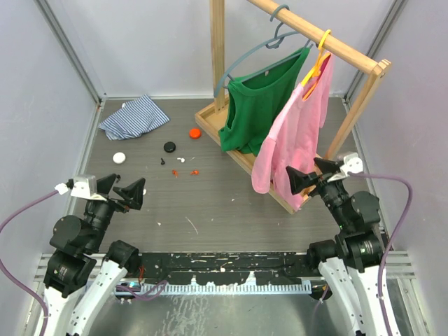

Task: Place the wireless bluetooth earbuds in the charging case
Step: Move the distractor to the center of the board.

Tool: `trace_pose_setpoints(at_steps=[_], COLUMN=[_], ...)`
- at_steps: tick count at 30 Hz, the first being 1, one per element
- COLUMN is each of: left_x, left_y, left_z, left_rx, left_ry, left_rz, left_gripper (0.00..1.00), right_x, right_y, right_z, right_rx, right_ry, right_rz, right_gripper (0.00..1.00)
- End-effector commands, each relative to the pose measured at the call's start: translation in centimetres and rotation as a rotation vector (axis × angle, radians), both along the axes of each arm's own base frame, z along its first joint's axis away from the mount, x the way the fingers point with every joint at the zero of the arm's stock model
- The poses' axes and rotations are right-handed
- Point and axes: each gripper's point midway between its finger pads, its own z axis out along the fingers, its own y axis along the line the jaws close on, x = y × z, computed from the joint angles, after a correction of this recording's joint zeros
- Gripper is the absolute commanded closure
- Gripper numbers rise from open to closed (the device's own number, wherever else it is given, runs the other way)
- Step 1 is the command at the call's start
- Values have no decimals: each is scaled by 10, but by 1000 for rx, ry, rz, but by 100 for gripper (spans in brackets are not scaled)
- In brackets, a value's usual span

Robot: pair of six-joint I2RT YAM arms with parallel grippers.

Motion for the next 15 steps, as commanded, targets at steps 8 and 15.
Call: trace_pose_setpoints(at_steps=[8,15], left_x=[-2,-1], left_y=[-3,-4], left_z=[18,17], left_rx=[-20,-18], left_ry=[-72,-68], left_rz=[-22,-25], left_gripper=[2,2], right_x=[6,10], right_y=[64,104], right_z=[53,30], right_rx=[32,35], right_ry=[-56,23], right_rz=[376,463], right_gripper=[0,0])
